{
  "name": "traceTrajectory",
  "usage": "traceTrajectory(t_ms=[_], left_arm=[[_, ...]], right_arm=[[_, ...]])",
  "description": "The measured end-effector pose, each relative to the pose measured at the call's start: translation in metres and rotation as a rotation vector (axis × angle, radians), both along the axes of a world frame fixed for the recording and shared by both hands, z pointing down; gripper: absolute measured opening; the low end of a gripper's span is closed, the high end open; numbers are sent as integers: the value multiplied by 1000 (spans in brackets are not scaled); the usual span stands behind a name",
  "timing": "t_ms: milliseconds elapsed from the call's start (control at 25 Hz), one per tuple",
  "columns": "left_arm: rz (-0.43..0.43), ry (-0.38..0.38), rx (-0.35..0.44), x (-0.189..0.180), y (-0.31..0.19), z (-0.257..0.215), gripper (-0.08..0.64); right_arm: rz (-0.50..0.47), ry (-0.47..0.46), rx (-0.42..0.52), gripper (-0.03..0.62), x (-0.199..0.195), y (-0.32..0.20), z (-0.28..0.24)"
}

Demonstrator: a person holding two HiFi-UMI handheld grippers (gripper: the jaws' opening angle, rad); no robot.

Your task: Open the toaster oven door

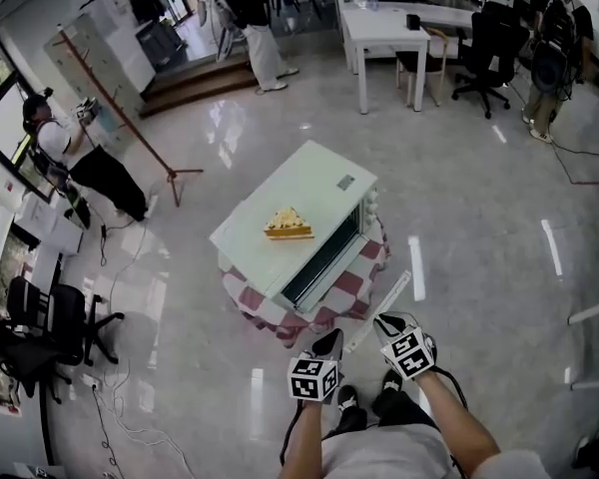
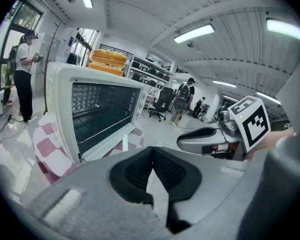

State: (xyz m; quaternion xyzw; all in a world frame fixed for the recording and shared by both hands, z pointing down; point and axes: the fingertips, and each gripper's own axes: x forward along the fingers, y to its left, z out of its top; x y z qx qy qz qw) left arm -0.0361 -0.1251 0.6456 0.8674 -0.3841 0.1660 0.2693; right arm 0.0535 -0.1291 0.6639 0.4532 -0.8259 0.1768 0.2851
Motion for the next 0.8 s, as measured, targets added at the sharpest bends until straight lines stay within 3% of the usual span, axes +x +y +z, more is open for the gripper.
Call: traceTrajectory(t_ms=[240,480,800], left_arm=[[34,-12,24,-17,13,-2,2],[51,8,41,-30,26,-8,2],[45,-8,74,-53,29,-16,2]], right_arm=[[126,-67,30,48,-6,18,-6],[186,-101,42,48,-14,32,-7],[302,-152,38,48,4,38,-14]])
